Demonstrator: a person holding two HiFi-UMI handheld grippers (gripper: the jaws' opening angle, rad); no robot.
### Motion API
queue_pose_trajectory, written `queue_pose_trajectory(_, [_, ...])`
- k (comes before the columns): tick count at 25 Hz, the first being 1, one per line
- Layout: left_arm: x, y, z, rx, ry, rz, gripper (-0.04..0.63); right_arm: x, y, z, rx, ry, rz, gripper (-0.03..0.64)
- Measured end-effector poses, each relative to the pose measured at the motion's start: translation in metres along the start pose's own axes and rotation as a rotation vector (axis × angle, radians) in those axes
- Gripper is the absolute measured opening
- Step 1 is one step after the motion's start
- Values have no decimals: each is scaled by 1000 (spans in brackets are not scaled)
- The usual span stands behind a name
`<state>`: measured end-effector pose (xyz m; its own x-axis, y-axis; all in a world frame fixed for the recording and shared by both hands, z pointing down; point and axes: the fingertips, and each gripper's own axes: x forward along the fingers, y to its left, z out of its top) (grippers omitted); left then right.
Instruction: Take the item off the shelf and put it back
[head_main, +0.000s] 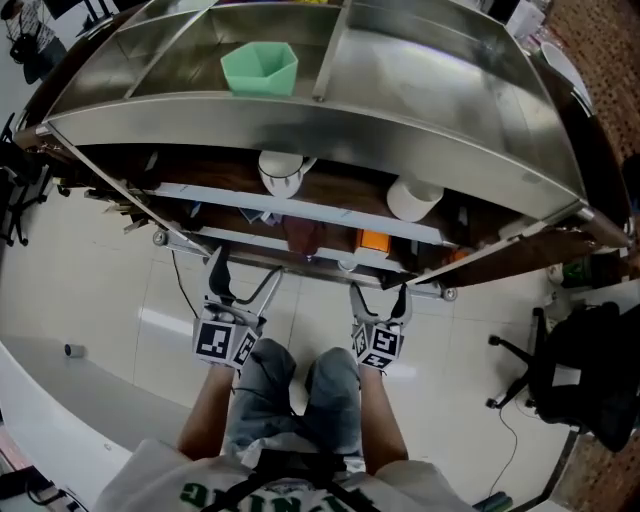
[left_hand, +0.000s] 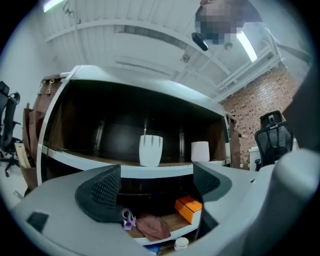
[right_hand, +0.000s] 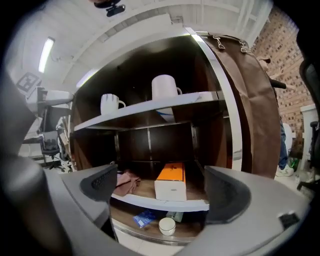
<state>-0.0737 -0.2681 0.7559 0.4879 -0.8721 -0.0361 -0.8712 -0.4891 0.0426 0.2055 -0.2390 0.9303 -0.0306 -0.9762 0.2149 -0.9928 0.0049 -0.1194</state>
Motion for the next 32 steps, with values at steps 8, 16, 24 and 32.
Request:
queue_pose_trajectory(8, [-13, 17, -31, 1, 21, 55, 436, 95, -17, -43, -3, 19, -49, 635])
queue_pose_trajectory(16, [-35, 26, -30, 27, 19, 93, 436, 173, -37, -69, -6, 135, -128, 632])
queue_pose_trajectory(24, [-47, 23, -17, 11, 24, 108, 436, 170, -41, -70, 14, 190, -79, 462])
queue_pose_trajectory(32, [-52, -6, 36, 2, 74, 73, 436, 72, -13, -45, -23, 313, 25, 459])
